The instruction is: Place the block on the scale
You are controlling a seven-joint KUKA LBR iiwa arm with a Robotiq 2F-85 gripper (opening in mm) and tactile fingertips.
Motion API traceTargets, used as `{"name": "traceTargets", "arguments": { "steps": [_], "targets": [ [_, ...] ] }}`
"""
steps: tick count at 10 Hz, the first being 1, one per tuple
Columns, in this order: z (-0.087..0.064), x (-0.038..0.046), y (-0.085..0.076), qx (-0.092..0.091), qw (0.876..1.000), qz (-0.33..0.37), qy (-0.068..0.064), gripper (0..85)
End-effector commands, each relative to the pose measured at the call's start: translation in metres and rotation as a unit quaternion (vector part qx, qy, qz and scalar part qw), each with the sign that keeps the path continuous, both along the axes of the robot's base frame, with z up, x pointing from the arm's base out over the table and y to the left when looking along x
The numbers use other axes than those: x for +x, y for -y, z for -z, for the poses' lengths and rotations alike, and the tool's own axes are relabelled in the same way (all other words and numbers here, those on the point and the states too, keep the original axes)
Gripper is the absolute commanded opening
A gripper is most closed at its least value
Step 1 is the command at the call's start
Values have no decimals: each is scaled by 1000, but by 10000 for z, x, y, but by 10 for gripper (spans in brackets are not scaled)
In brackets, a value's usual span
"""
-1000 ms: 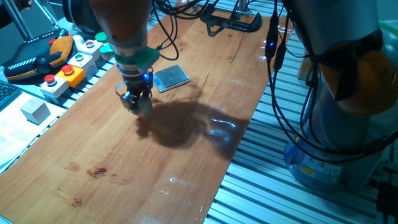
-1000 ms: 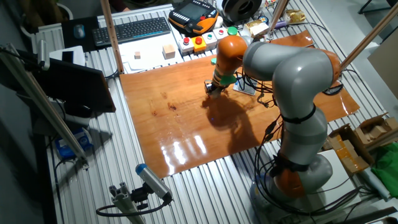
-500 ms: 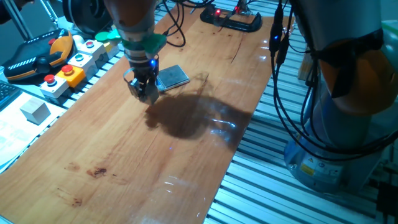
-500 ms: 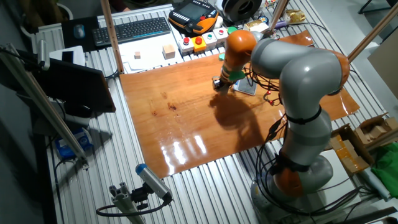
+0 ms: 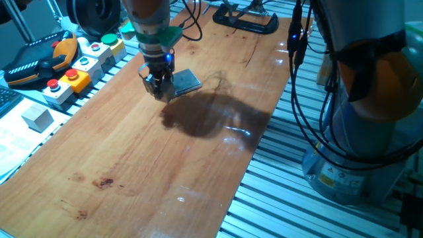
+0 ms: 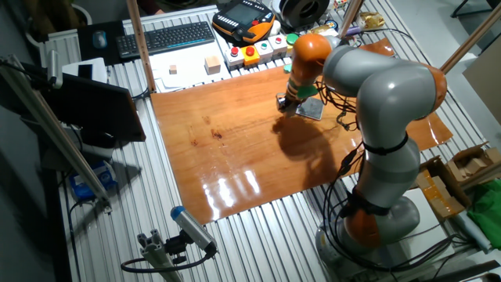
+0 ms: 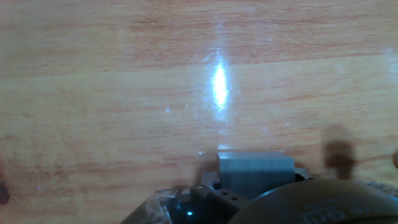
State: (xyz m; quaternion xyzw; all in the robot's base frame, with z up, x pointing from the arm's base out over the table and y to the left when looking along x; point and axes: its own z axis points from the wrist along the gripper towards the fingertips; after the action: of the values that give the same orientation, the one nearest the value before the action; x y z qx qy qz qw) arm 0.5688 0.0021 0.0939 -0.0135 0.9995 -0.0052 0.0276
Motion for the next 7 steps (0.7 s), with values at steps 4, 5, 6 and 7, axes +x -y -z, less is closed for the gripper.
{"name": "traceTargets", "arguments": {
  "steps": [4,5,6,7],
  "targets": [
    [-5,-18,98,-6,1000,2,-4,7],
    [5,-27,129,-4,1000,-1,-4,7],
    [5,-29,132,1,1000,-4,-2,7],
    [5,-29,129,4,1000,-8,0,7]
  ]
}}
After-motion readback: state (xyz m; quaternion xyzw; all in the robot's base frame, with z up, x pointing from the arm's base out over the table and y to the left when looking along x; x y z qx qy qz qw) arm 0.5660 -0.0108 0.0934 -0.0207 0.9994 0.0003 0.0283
